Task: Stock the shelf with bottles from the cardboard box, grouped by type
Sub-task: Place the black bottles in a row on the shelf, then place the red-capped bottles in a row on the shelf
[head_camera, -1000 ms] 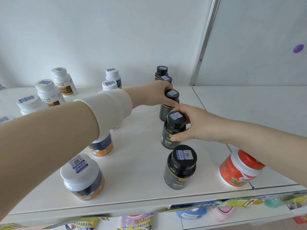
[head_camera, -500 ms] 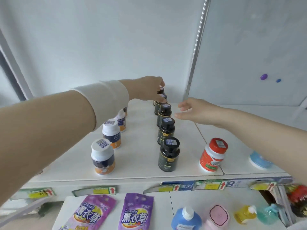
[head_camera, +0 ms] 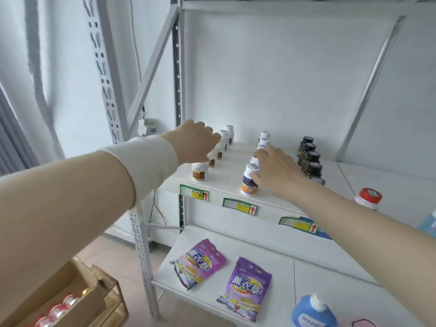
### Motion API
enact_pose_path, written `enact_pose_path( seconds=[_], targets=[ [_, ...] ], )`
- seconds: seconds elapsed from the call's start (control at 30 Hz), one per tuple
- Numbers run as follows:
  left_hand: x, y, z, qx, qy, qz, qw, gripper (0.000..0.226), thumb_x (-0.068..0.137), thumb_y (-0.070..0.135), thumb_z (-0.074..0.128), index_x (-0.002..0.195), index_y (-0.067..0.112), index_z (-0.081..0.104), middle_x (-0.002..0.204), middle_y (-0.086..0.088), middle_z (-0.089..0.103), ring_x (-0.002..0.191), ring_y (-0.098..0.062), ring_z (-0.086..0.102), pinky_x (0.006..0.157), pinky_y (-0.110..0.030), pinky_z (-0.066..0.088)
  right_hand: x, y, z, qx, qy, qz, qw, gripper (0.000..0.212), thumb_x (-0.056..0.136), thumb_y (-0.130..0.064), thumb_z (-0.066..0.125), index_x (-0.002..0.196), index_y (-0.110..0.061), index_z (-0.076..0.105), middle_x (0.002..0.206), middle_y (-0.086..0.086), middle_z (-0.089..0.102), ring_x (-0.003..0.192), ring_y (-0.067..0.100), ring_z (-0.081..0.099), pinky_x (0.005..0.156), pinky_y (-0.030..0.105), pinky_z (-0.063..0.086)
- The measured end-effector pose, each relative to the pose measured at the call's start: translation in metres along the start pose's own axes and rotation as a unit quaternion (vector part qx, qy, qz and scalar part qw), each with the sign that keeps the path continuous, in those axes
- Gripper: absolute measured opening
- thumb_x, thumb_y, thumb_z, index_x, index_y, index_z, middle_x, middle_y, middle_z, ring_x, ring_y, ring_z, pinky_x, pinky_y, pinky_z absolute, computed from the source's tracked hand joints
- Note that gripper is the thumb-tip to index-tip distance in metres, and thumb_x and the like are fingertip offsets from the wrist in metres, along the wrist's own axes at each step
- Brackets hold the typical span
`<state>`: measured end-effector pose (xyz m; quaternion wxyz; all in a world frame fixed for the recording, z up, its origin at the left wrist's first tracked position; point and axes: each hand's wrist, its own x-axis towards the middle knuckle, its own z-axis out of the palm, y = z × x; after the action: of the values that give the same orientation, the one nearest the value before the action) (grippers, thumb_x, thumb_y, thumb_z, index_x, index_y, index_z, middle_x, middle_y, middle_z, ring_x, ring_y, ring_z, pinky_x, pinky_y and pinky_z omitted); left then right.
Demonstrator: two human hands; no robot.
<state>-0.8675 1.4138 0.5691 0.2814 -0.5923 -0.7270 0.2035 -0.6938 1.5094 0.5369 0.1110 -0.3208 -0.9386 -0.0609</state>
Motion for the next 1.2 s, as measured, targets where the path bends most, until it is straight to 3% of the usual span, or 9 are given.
enact_pose_path(
  seconds=[0.13,0.27,0.43,0.63,0.77,0.87,1.03,1.2],
  targets=[
    [-0.083,-0.05,0.044,0.03,-0.045,-0.045,0.997,0.053,0.092,0.041,0.05,0.135,0.013,0.037,0.126,-0.008,0.054,0.117,-0.029,0.052,0.092,-0.039,0.043,0.01,-0.092,0.012,-0.043,0.003,-0.081,0.996,0.045,0.092,-0.031,0.046,0.13,-0.008,0.04,0.134,0.014,0.042,0.123,0.031,0.04,0.098,0.039,0.033],
    [-0.191,-0.106,0.117,-0.053,-0.097,-0.107,0.988,0.049,0.092,0.036,0.051,0.133,0.013,0.039,0.125,-0.006,0.054,0.115,-0.026,0.052,0.09,-0.035,0.041,0.034,-0.224,0.047,-0.034,-0.016,-0.163,0.986,0.048,0.093,-0.034,0.046,0.133,-0.009,0.037,0.137,0.013,0.039,0.127,0.031,0.036,0.106,0.038,0.029],
    [-0.335,-0.152,0.241,-0.145,-0.189,-0.189,0.953,0.042,0.09,0.032,0.052,0.127,0.014,0.047,0.123,-0.006,0.057,0.112,-0.026,0.055,0.087,-0.036,0.045,0.051,-0.4,0.121,-0.01,-0.087,-0.243,0.966,0.047,0.094,-0.033,0.043,0.133,-0.009,0.036,0.137,0.014,0.04,0.127,0.031,0.036,0.103,0.04,0.031],
    [-0.446,-0.138,0.379,-0.263,-0.317,-0.296,0.862,0.047,0.09,0.035,0.054,0.131,0.013,0.043,0.126,-0.008,0.055,0.115,-0.028,0.054,0.089,-0.038,0.046,0.038,-0.52,0.246,-0.027,-0.198,-0.314,0.928,0.046,0.094,-0.033,0.042,0.134,-0.01,0.036,0.137,0.012,0.04,0.128,0.029,0.036,0.107,0.038,0.03],
    [-0.472,-0.103,0.47,-0.33,-0.371,-0.316,0.809,0.039,0.093,0.031,0.048,0.127,0.013,0.044,0.125,-0.009,0.054,0.115,-0.028,0.051,0.086,-0.037,0.042,0.047,-0.565,0.332,-0.04,-0.279,-0.339,0.897,0.046,0.094,-0.035,0.043,0.133,-0.011,0.037,0.137,0.012,0.042,0.129,0.028,0.037,0.108,0.037,0.031],
    [-0.478,-0.079,0.536,-0.396,-0.409,-0.344,0.746,0.039,0.092,0.03,0.048,0.127,0.014,0.044,0.126,-0.008,0.053,0.115,-0.028,0.051,0.09,-0.038,0.042,0.064,-0.593,0.4,-0.034,-0.336,-0.345,0.875,0.046,0.094,-0.034,0.043,0.133,-0.012,0.036,0.136,0.011,0.042,0.13,0.028,0.036,0.108,0.036,0.03],
    [-0.471,-0.038,0.647,-0.485,-0.479,-0.371,0.631,0.044,0.092,0.036,0.049,0.13,0.014,0.041,0.132,-0.008,0.05,0.122,-0.028,0.047,0.096,-0.037,0.04,0.093,-0.623,0.513,-0.009,-0.437,-0.309,0.845,0.044,0.093,-0.034,0.045,0.131,-0.013,0.038,0.133,0.007,0.045,0.123,0.024,0.042,0.1,0.034,0.037],
    [-0.444,-0.001,0.775,-0.53,-0.45,-0.398,0.598,0.05,0.092,0.041,0.048,0.133,0.014,0.038,0.131,-0.007,0.049,0.122,-0.026,0.044,0.097,-0.036,0.038,0.122,-0.64,0.639,0.024,-0.497,-0.226,0.837,0.05,0.093,-0.038,0.045,0.136,-0.015,0.034,0.135,0.004,0.044,0.126,0.021,0.039,0.1,0.031,0.037]
  ],
)
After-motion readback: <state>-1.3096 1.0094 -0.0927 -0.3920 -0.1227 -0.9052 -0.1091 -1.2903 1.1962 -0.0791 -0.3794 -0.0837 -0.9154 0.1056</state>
